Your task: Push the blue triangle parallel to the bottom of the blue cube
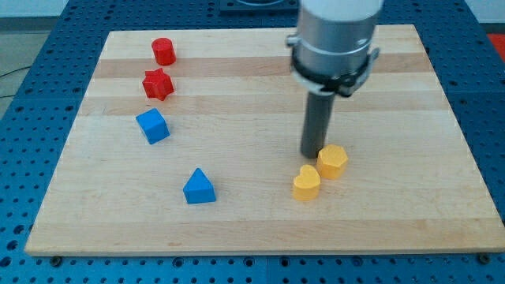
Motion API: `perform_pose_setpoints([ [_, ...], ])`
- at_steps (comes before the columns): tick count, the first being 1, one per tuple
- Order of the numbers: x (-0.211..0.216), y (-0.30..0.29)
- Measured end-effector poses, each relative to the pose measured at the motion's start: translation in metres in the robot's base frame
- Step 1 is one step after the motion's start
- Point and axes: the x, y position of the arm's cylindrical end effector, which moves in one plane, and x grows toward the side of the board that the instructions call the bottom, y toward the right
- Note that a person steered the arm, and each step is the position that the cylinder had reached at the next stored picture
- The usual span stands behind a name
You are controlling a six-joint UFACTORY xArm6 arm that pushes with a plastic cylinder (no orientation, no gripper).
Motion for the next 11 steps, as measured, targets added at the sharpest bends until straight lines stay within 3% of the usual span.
perform_pose_setpoints([
  [4, 0.073, -0.134],
  [5, 0.063, -0.172],
  [6, 0.009, -0.2],
  [7, 0.016, -0.215],
  [8, 0.072, -0.218],
  [9, 0.092, -0.244],
  [10, 0.074, -0.308],
  [11, 0.074, -0.27],
])
